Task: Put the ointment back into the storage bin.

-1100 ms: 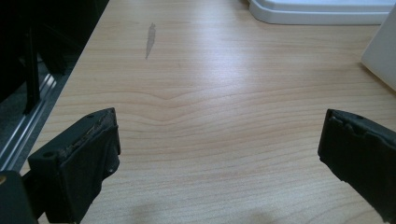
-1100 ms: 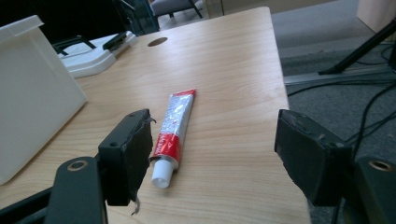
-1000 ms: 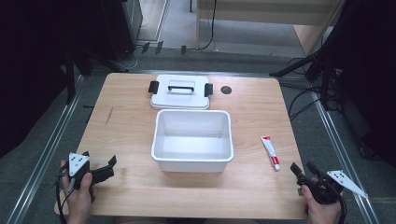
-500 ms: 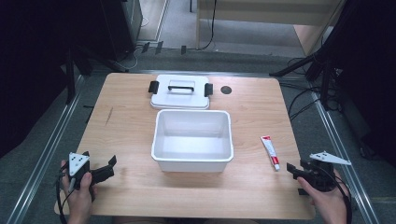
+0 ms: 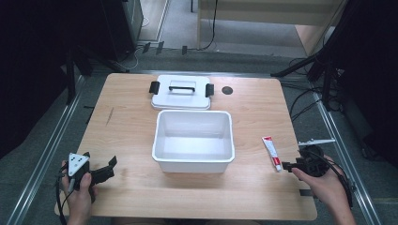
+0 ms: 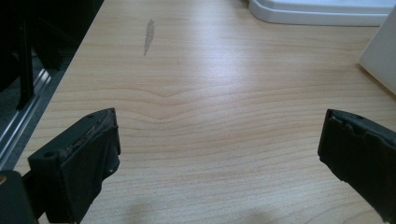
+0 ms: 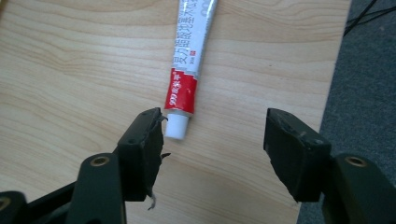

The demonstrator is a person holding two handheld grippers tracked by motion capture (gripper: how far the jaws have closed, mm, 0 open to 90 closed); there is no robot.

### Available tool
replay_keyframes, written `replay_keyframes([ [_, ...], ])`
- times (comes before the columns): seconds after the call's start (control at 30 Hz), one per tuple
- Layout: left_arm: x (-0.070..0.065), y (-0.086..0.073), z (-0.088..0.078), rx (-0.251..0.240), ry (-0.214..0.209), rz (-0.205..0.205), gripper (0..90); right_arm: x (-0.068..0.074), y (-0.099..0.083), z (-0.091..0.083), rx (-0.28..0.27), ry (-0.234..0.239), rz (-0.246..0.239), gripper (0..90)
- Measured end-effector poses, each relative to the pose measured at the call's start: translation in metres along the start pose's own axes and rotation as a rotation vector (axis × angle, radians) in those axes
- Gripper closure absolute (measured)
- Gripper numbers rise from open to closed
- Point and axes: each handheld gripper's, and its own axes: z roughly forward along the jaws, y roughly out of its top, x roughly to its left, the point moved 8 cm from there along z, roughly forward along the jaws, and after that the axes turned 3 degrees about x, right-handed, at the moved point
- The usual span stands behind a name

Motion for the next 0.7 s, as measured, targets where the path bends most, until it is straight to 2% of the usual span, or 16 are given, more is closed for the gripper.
replay_keyframes([
  [0.07, 0.000, 0.000, 0.000, 0.000, 0.000, -0.001, 0.0, 0.001, 0.002, 0.000, 0.016, 0.006, -0.006, 35.9],
  [0.1, 0.000, 0.000, 0.000, 0.005, 0.000, -0.002, 0.0, 0.004, 0.005, 0.000, 0.053, 0.007, -0.016, 33.3],
  [0.17, 0.001, 0.000, 0.001, 0.007, 0.000, -0.006, 0.0, 0.005, 0.006, 0.000, 0.064, 0.005, -0.019, 32.7],
  [0.23, 0.001, 0.000, 0.001, 0.009, 0.001, -0.007, 0.0, 0.008, 0.011, 0.001, 0.114, -0.006, -0.028, 28.0],
  [0.27, 0.001, 0.000, 0.001, 0.009, 0.001, -0.007, 0.0, 0.008, 0.011, 0.001, 0.114, -0.006, -0.028, 28.0],
  [0.3, 0.001, 0.000, 0.001, 0.008, 0.001, -0.008, 0.0, 0.008, 0.013, 0.002, 0.152, -0.008, -0.025, 25.3],
  [0.47, 0.001, 0.000, 0.001, 0.008, 0.000, -0.011, 0.0, 0.007, 0.016, 0.006, 0.202, -0.018, -0.028, 23.1],
  [0.5, 0.001, 0.000, 0.001, 0.010, 0.002, -0.013, 0.0, 0.007, 0.017, 0.010, 0.235, -0.024, -0.038, 21.7],
  [0.6, 0.002, 0.000, 0.001, 0.011, 0.000, -0.018, 0.0, 0.007, 0.017, 0.013, 0.276, -0.034, -0.039, 20.8],
  [0.7, 0.002, 0.000, 0.001, 0.011, 0.002, -0.022, 0.0, 0.006, 0.020, 0.016, 0.301, -0.045, -0.029, 20.6],
])
